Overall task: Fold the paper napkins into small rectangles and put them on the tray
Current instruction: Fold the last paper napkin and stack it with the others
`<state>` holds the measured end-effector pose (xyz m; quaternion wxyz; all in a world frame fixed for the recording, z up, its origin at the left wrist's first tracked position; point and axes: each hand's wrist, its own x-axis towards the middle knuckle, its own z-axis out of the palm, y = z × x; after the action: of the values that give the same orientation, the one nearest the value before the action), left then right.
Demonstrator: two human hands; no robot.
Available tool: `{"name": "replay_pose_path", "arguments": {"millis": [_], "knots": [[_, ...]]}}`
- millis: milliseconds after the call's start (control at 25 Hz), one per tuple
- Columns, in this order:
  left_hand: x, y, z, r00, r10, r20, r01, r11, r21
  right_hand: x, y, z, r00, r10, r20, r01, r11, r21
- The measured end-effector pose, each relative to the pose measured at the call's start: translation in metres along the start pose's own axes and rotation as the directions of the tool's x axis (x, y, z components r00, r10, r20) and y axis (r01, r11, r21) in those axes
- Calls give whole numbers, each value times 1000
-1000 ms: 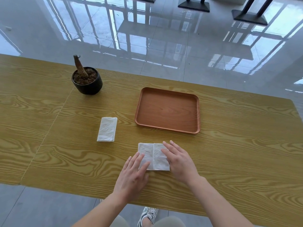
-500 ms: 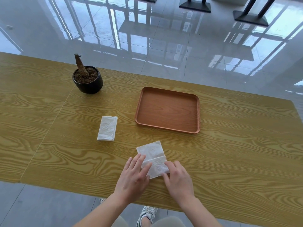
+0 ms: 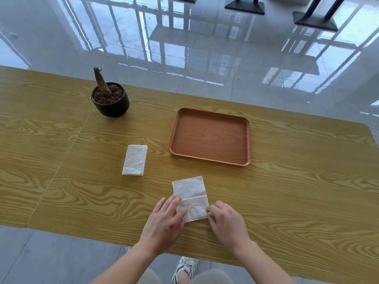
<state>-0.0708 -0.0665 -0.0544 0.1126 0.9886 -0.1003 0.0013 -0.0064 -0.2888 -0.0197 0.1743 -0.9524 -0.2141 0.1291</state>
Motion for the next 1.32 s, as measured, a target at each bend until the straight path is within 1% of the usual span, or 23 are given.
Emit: {"name": "replay_pose_path", "arguments": {"millis": [80,160,240,320,360,440,560,680,880,960,1040,1080,1120,1160,1200,1240,1320], "knots": [[1,0,0,999,-30,-12,30,999,-15,-6,-5,4,997,-65,29,67,995,-72],[1,-2,0,999,-50,-21,50,999,-21,-13,-11,9,997,-70,21,71,994,-83],[2,-3,0,997,-62,-34,61,998,-28,-5,-12,5,1000,7,-16,-7,1000,8],[3,-4,-2,997,-62,-48,60,997,-39,18,-8,-4,987,139,-86,-126,982,142],[3,-4,-3,997,-54,-52,52,998,-42,32,-6,-9,975,192,-111,-170,969,179],[4,-5,-4,998,-23,-59,21,999,-35,58,-4,-14,967,231,-111,-210,962,175],[2,-4,-4,998,35,-48,-35,999,4,80,-4,-11,974,226,-32,-223,972,73],[0,-3,-4,998,39,-46,-38,999,24,88,-3,-8,972,234,-30,-233,972,39],[-4,-4,-2,999,34,-33,-34,999,-1,96,-5,-13,960,277,41,-279,955,102],[-4,-2,-4,999,25,-29,-26,999,-24,94,-6,-16,967,251,39,-254,956,148],[1,3,-10,999,-33,-43,28,993,-112,88,-7,-20,977,215,7,-211,953,218],[6,6,-14,993,-103,-58,90,975,-201,84,-7,-22,979,202,-7,-194,946,259],[12,9,-19,976,-208,-70,176,933,-314,81,-7,-24,981,194,-12,-182,936,302],[20,12,-24,942,-331,-51,278,859,-429,77,-7,-26,983,184,-6,-171,922,347],[30,13,-29,895,-446,-2,380,766,-519,74,-6,-27,986,165,5,-154,911,383],[41,12,-33,844,-533,59,467,676,-570,71,-5,-29,990,138,13,-131,904,407],[62,5,-39,766,-619,174,578,544,-608,66,-5,-30,996,90,9,-85,896,435]]}}
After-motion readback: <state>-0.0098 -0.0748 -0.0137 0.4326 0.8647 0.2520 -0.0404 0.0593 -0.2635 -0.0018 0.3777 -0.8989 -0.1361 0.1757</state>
